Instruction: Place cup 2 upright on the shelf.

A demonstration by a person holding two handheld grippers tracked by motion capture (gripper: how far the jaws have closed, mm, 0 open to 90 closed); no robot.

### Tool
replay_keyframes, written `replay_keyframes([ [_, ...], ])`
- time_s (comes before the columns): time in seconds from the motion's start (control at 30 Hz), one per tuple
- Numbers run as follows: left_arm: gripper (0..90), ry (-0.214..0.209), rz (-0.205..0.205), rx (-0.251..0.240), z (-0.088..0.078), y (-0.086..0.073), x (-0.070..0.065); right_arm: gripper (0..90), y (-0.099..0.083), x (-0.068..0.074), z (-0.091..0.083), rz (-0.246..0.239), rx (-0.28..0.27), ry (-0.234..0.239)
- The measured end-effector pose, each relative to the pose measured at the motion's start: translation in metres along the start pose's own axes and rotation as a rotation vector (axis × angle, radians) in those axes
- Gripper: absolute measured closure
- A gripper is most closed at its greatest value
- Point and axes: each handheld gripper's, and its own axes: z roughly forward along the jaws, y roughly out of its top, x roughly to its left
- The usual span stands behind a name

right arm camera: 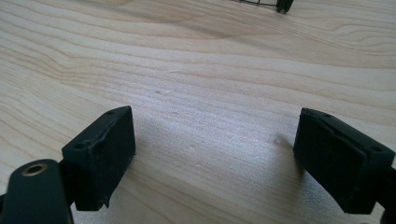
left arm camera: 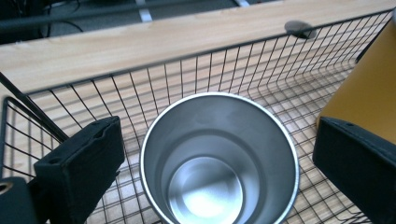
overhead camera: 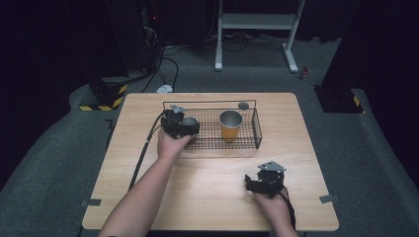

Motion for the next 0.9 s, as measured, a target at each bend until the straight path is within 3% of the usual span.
replay_keyframes([
  [0.53, 2.4, -0.063, -0.005, -0.070, -0.035, 0.004, -0.001, 12.9, 0.000, 0.000, 0.000, -0.003, -0.002, -0.002],
  [0.9, 2.4, -0.088, 0.002, -0.055, -0.051, -0.006, -0.001, 13.0, 0.000, 0.000, 0.000, -0.003, -0.002, -0.003],
])
